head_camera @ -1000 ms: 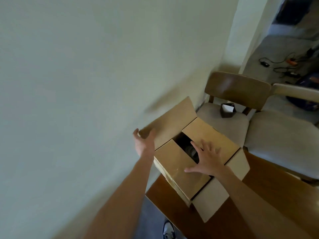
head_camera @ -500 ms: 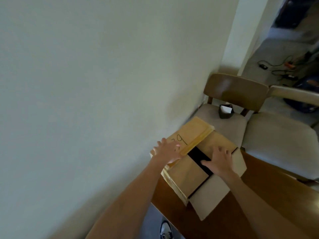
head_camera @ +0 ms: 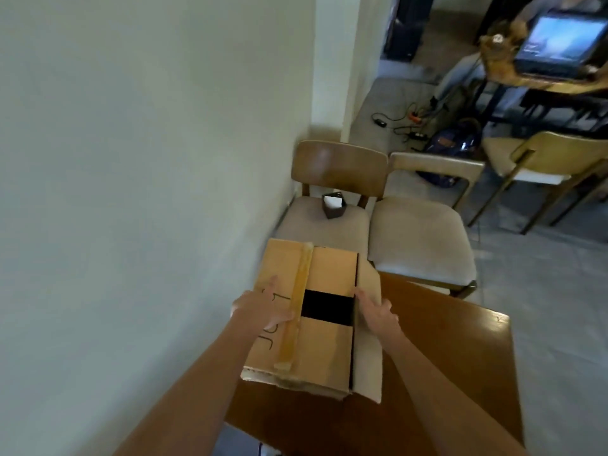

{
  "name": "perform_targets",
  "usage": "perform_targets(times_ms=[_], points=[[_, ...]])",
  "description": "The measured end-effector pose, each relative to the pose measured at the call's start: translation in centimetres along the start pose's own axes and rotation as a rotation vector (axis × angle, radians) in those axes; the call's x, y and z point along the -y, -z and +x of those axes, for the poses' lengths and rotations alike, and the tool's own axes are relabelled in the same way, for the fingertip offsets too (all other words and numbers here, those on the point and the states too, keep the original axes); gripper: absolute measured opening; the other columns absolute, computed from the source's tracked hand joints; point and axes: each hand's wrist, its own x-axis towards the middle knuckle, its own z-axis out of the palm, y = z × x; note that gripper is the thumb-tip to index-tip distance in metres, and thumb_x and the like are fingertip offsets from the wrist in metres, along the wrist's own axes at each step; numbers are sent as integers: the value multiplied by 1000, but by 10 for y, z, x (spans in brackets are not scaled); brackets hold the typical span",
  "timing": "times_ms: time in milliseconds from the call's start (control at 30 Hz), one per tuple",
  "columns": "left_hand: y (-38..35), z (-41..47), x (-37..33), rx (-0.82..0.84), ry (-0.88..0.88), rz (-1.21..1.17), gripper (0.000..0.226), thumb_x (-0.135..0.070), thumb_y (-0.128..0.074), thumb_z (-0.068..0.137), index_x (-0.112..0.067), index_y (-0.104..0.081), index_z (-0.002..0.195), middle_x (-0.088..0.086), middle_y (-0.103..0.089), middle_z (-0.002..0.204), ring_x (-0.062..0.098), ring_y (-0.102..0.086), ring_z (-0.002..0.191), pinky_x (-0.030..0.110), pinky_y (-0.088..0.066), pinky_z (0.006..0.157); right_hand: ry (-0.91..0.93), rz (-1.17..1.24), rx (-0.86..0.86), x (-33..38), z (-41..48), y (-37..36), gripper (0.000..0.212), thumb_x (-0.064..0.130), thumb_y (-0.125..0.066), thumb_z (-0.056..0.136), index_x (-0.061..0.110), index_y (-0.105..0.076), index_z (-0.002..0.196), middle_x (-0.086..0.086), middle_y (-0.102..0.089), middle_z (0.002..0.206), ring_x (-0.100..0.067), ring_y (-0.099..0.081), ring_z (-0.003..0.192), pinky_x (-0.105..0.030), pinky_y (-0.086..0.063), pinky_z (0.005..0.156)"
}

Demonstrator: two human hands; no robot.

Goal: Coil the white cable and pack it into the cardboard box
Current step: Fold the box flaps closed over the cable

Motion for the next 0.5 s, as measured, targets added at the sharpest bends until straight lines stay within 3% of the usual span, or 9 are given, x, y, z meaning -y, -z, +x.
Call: perform_targets(times_ms=[100,233,367,500], points=[[2,8,-3,-23,-20,16,107,-77,-61,78,-48,5,158,18,-31,154,36,-51,129,48,-46,102,-66,149,65,-11,2,10,121,85,-53,81,9,-8,163,-22,-22,167,-44,-24,151,-56,-23,121],[1,19,-10,-33,-52,66,106,-75,-64,77,-47,-2,158,22,-25,154,40,-49,128,48,-45,102,-35,101,-42,-16,0,36,120,79,-68,75,5,-23,158,-19,-36,159,-40,-41,141,-54,-40,114],[2,25,-14,-1,-83,70,108,-76,-69,73,-44,-8,156,20,-38,146,39,-42,131,49,-43,102,165,-2,-262,-6,-11,62,91,67,-78,75,12,-43,140,-7,-62,127,-27,-64,111,-38,-55,86],[8,21,-24,60,-79,13,121,-77,-72,70,-42,3,159,23,-30,152,41,-38,137,52,-40,110,395,-237,-389,24,-24,77,55,40,-72,91,18,-46,134,-2,-67,105,-20,-64,86,-33,-54,68]])
